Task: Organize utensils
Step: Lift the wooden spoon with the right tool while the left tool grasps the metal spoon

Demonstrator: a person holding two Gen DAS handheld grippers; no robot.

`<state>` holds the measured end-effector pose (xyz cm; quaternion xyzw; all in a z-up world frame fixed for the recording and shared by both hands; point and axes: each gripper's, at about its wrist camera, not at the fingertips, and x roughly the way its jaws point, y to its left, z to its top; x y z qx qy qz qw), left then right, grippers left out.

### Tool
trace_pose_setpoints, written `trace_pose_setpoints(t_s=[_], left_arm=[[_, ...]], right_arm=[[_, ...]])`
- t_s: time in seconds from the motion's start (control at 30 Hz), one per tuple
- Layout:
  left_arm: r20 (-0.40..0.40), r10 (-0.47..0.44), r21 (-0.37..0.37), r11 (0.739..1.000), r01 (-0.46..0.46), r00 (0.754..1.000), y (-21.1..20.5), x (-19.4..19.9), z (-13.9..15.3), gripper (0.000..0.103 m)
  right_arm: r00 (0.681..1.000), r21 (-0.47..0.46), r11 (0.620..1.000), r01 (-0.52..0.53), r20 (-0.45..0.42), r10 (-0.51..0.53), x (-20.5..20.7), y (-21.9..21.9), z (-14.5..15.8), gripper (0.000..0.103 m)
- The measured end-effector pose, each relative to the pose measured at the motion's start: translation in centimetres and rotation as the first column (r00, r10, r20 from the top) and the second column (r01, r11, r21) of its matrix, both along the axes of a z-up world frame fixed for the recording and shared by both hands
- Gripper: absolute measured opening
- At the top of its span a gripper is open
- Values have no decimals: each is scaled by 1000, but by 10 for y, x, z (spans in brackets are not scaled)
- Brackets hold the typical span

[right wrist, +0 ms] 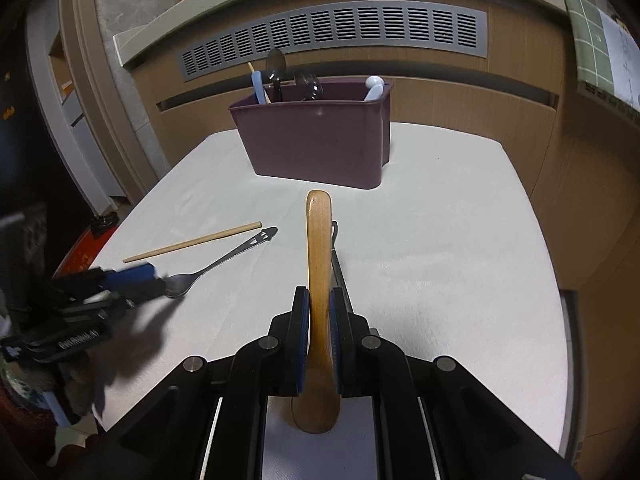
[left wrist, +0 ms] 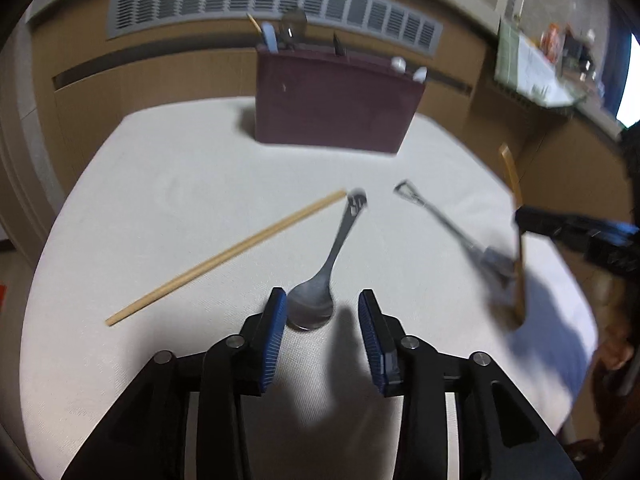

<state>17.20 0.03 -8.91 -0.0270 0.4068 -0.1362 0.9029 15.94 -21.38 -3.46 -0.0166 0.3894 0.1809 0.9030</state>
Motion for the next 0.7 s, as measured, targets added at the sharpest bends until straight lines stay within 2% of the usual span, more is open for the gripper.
trace_pose_setpoints(t_s=[0.17, 0.27, 0.3, 0.33, 0.4, 0.47, 0.6, 0.7], left_arm=[[-22, 3, 102, 995, -1, 1000, -12, 7, -4, 40], [-5, 18, 146, 989, -17, 1000, -16, 5, -5, 40], [2, 17, 156, 988, -17, 1000, -17, 4, -5, 38], [7, 17, 153, 988, -17, 1000, -16, 3, -4, 29], [38, 50, 166, 985, -55, 998, -12, -1, -1, 29], [92, 66, 146, 986, -79, 994, -5, -9, 11, 29], [222, 109, 30, 993, -118, 969, 12, -29, 58, 29], [292, 116, 25, 991, -129, 949, 17, -37, 87, 29]], right_arm=[[1000, -17, 1000, -2, 18, 2, -2, 2, 2, 9], [1000, -9, 1000, 2, 17, -2, -1, 3, 2, 9], [1000, -9, 1000, 5, 18, -5, -1, 3, 1, 9], [1000, -11, 1000, 9, 21, -9, -1, 4, 1, 9], [1000, -16, 1000, 12, 26, -12, -2, 4, 2, 9], [999, -21, 1000, 13, 36, -12, -5, 4, 6, 9], [996, -27, 999, 25, 84, -23, -12, -1, 19, 9], [995, 3, 1000, 23, 97, -24, -14, -5, 27, 9]])
